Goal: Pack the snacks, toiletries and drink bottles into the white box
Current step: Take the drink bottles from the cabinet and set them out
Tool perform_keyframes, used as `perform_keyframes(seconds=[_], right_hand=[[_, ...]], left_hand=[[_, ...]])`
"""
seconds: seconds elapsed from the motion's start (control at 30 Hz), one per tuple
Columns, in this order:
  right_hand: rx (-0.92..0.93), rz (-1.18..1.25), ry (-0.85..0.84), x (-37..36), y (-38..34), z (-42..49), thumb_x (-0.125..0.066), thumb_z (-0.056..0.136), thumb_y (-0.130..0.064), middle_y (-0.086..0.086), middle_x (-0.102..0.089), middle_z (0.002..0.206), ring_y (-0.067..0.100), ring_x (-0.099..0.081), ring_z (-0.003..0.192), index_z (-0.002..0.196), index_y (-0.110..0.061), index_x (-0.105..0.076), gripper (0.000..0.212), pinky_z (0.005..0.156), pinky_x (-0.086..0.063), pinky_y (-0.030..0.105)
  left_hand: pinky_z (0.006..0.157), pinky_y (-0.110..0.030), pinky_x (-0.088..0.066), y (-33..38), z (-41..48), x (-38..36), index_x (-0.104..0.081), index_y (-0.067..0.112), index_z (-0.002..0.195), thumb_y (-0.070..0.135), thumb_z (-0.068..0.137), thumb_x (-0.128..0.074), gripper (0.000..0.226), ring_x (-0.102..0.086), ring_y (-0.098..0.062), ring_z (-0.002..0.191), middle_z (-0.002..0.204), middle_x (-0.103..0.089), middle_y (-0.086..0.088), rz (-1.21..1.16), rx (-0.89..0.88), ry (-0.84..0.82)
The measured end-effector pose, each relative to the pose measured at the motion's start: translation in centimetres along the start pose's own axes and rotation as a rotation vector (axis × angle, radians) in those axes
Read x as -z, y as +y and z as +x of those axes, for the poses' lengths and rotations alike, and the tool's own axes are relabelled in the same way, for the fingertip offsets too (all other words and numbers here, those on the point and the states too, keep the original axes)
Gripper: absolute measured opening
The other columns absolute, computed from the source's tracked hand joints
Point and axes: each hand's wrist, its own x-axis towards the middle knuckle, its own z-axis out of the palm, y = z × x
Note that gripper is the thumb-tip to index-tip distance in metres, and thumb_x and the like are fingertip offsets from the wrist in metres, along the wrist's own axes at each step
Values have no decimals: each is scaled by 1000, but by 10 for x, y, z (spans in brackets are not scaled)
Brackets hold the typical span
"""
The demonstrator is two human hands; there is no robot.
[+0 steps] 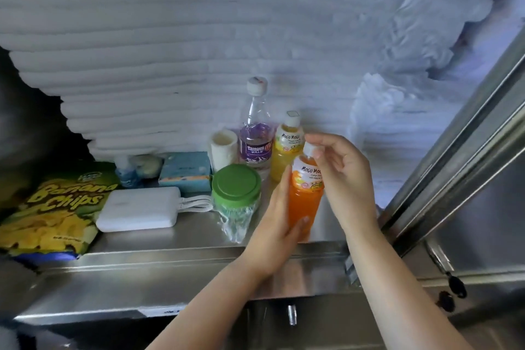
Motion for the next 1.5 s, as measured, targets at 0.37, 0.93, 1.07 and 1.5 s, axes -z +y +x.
perform_keyframes(seconds=[0.37, 0.93, 1.07, 1.5], right_hand=[[133, -8, -1, 0, 15, -14, -51, 92, 7, 8, -61, 121, 18, -56, 118, 102, -9, -62, 22, 97, -45, 28], [-274, -273, 12, -15, 74, -43, -70, 83, -17, -14, -63, 116, -5, -56, 108, 120, -28, -54, 41, 88, -45, 12], [-247, -272, -15, -24, 77, -35, -73, 81, -20, -13, -64, 114, -4, -58, 105, 118, -28, -55, 42, 86, -46, 13], [-208, -274, 22, -31, 83, -34, -76, 79, -25, -12, -67, 111, -6, -60, 101, 114, -22, -59, 40, 84, -47, 11]], left_hand=[[114, -20, -14, -10, 9, -7, 17, 28, 138, 3, 91, -51, 87, -6, -15, 145, 156, 2, -5, 150, -68, -23], [113, -20, -14, -20, -27, 11, 1, 12, 149, 16, 97, -41, 66, 0, -12, 144, 155, 19, -4, 466, -109, -148], [113, -15, -1, -18, -25, 10, 2, 7, 147, 13, 96, -42, 68, 12, -11, 141, 152, 21, -7, 426, -48, -105], [107, -9, 5, -21, -24, 8, 6, 7, 148, 18, 97, -40, 69, 7, -18, 145, 154, 22, -10, 427, 15, -79]])
